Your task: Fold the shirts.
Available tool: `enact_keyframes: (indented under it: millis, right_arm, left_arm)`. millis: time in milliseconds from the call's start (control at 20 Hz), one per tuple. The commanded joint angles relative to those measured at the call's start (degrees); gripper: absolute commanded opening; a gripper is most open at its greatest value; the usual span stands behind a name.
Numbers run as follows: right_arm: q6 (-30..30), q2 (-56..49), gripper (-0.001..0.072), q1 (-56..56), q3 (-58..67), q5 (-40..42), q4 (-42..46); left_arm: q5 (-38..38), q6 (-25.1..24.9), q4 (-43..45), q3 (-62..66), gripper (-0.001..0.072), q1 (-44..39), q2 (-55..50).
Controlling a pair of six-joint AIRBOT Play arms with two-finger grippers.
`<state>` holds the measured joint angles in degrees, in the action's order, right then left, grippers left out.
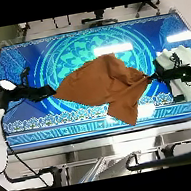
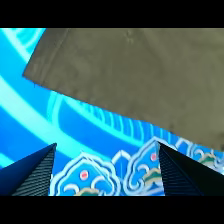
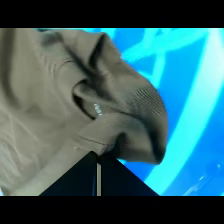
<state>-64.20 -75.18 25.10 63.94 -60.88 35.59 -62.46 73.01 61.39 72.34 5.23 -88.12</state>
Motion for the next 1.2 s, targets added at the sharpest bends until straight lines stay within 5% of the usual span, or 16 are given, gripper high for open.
enact_keyframes:
  millis: [0,200,600,900,950,1050,1100,1150]
  right_arm:
    - [2.45,-2.43,0.0021,0.52,2.03,-2.40,0.44]
    - [4.00,-1.88,0.0021,0.52,2.03,-5.20,0.74]
    - [4.50,-1.88,0.0021,0.50,2.03,-6.73,4.22]
    - [4.44,-1.88,0.0021,0.50,2.03,-7.67,4.33]
    - [4.44,-1.88,0.0021,0.50,2.03,-7.76,4.33]
    - [4.48,-1.88,0.0022,0.50,2.03,-8.00,4.33]
    - [4.48,-1.88,0.0022,0.52,2.03,-8.37,4.33]
    - [4.48,-1.88,0.0022,0.52,2.03,-8.66,4.33]
  left_arm:
    - [8.79,-1.68,0.07,-0.92,0.0694,-2.51,-4.50]
    - [1.55,-2.73,0.11,9.81,0.0694,-0.74,-13.79]
    - [-26.05,-5.51,-6.21,33.53,0.0694,7.67,-30.34]
    - [-29.75,-7.76,-14.38,37.57,0.0693,4.15,-37.64]
    - [-29.86,-8.55,-14.93,38.29,0.0654,3.30,-37.92]
    - [-28.96,-9.16,-14.84,39.63,0.0322,1.88,-37.97]
    - [-28.83,-9.16,-14.58,40.41,0.0082,1.44,-37.97]
    - [-28.81,-9.09,-14.47,41.13,0.0016,1.29,-37.97]
